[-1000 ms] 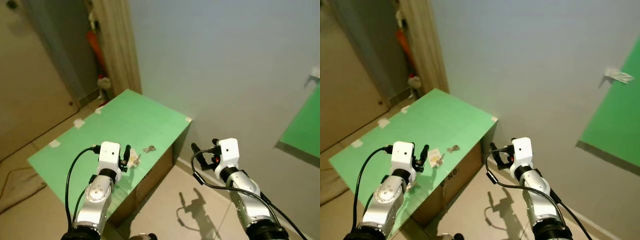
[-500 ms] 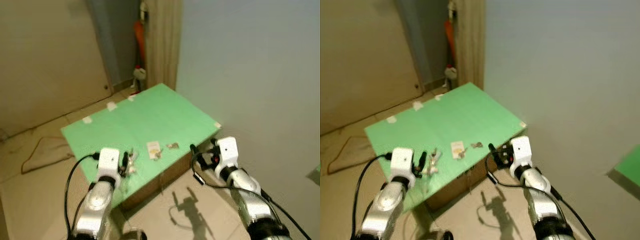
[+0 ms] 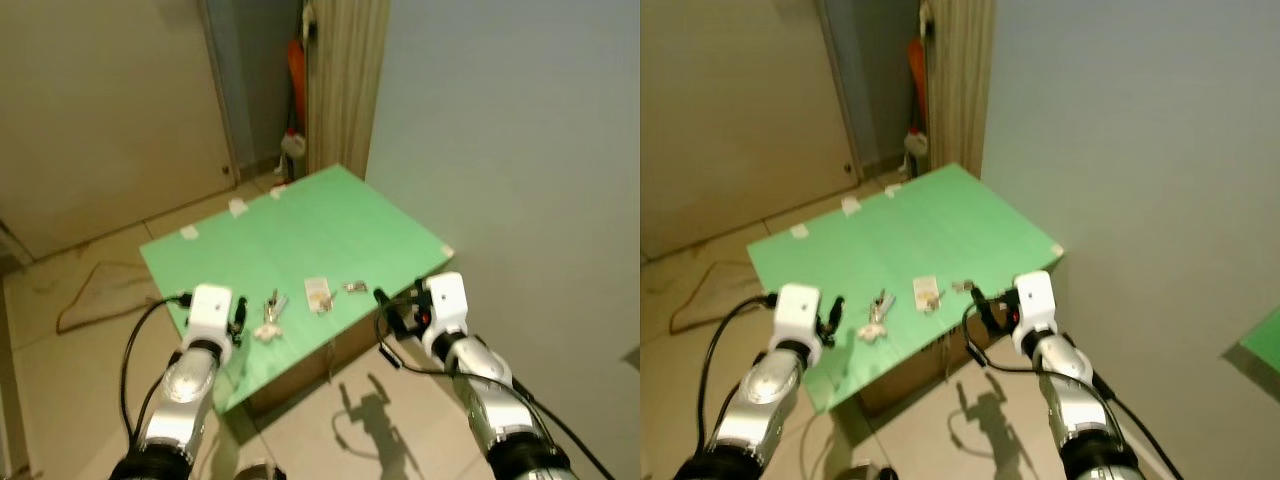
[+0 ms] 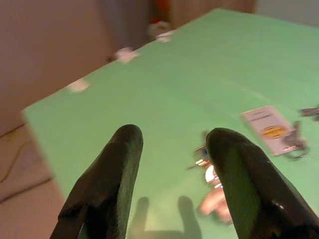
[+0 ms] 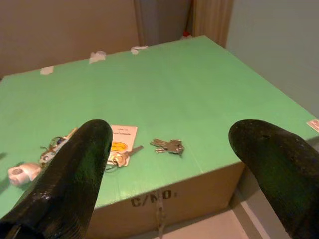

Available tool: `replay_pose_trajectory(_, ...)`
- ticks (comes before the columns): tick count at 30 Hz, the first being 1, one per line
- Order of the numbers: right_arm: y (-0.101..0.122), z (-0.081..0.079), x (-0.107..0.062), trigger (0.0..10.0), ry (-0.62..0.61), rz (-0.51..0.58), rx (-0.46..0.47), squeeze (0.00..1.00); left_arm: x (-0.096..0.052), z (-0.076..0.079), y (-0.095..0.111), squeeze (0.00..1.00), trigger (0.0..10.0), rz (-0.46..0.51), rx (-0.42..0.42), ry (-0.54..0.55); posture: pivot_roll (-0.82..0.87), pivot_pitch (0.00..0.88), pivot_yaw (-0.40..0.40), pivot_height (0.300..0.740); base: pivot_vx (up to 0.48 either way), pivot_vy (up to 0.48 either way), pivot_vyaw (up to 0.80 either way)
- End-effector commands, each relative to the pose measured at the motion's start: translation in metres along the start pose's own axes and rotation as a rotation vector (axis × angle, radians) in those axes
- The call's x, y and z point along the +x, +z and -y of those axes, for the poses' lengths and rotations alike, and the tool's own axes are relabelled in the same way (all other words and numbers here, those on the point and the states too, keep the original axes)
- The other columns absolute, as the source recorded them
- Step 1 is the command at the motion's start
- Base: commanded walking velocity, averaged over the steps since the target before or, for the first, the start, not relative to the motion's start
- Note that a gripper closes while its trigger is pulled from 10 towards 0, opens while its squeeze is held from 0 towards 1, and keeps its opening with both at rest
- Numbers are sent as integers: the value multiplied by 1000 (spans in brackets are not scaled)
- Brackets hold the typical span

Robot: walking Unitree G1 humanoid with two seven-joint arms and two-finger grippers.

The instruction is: Hang keys on a hook

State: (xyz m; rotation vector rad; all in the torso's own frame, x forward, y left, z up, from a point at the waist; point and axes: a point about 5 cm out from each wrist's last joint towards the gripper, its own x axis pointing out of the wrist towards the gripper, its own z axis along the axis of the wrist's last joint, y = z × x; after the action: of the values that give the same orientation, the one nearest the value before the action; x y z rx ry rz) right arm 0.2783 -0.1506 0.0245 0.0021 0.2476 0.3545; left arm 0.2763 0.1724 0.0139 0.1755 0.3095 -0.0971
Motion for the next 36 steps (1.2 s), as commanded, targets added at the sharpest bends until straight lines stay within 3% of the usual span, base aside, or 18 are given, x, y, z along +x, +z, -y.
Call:
replay_pose_trajectory(1,3,0,-1,10000,4,13,-8,0,9,9,3,0,10000,-28,45,-60,-162,9,17,740,0,0,0)
replay_pose_trajectory(5,3,0,-3,10000,5,15,-13,0,15,9,9,0,10000,-22,41,-69,-167,12,20,740,0,0,0)
replay_pose_trajectory(6,3,0,-4,10000,3,15,-13,0,17,9,12,1000,10000,-21,44,-84,-177,15,24,740,0,0,0)
replay_pose_trajectory(12,0,2,-9,10000,-17,15,-7,0,24,7,10,1000,10000,-77,81,-85,-196,19,39,740,0,0,0)
replay_pose_trajectory(23,-2,1,-15,10000,-24,10,2,0,30,1,9,1000,10000,-128,45,-80,-214,42,36,740,0,0,0)
replay_pose_trajectory(25,-2,3,-20,10000,-25,12,-5,0,30,3,8,1000,10000,-139,33,-113,-255,77,31,740,0,0,0)
replay_pose_trajectory(26,-1,5,-24,10000,-30,10,-12,0,30,2,8,0,10000,-142,34,-107,-263,86,28,740,0,0,0)
replay_pose_trajectory(28,-2,15,-45,10000,-54,-3,-27,0,32,1,7,0,10000,-165,33,-81,-321,139,8,740,0,0,0)
replay_pose_trajectory(30,-3,18,-53,10000,-59,-13,-34,0,32,1,6,0,10000,-176,31,-74,-331,149,4,740,0,0,0)
replay_pose_trajectory(31,-7,22,-71,10000,-68,-42,-47,0,31,0,3,0,10000,-198,17,-60,-371,184,-14,740,0,0,0)
replay_pose_trajectory(32,-7,22,-71,10000,-68,-42,-47,0,31,0,3,0,10000,-198,17,-60,-371,184,-14,740,0,0,0)
replay_pose_trajectory(34,-11,26,-104,10000,-78,-93,-69,0,29,0,-4,0,10000,-234,9,-49,-429,226,-34,740,0,0,0)
replay_pose_trajectory(36,-10,26,-113,10000,-86,-101,-70,0,28,0,-5,0,10000,-237,6,-49,-454,248,-39,740,0,0,0)
